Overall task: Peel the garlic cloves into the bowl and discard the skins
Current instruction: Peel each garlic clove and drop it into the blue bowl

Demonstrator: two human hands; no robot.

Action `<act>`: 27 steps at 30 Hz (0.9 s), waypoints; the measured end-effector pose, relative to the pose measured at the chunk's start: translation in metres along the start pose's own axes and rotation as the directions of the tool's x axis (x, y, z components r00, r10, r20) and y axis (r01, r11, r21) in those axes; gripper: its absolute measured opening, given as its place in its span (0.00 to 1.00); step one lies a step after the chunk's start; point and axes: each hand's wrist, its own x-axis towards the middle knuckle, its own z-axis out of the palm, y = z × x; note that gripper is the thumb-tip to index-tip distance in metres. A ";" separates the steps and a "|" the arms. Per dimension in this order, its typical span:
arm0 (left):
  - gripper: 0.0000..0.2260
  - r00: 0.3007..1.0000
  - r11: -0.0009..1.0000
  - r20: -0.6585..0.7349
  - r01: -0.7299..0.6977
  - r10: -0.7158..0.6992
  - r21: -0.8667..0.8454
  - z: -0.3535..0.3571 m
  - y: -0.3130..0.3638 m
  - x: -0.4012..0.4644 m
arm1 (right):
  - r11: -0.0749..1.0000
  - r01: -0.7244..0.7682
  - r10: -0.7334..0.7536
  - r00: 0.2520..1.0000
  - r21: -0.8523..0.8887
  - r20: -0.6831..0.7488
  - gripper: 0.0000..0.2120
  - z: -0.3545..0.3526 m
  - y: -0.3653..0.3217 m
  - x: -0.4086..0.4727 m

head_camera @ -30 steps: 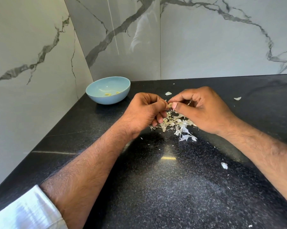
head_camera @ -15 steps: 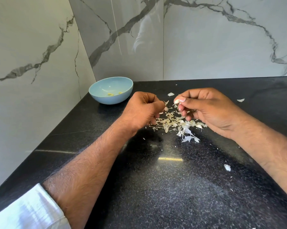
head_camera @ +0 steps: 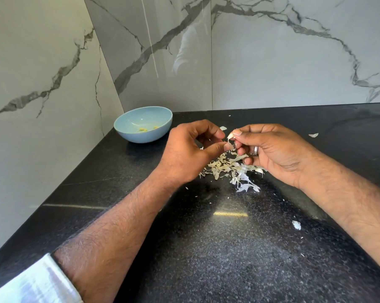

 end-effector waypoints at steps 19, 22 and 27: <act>0.03 0.996 0.980 0.019 -0.085 0.083 0.179 0.002 0.006 -0.001 | 0.985 0.053 -0.061 0.997 -0.166 -0.044 0.07 0.004 -0.001 -0.003; 0.02 0.996 0.979 0.031 -0.087 0.083 0.185 0.002 0.006 -0.002 | 0.972 0.073 -0.088 0.994 -0.223 -0.059 0.04 0.003 0.001 -0.001; 0.03 0.997 0.972 0.024 -0.077 0.073 0.223 0.003 0.004 -0.002 | 0.956 0.087 -0.107 0.992 -0.279 -0.059 0.03 0.005 0.004 0.002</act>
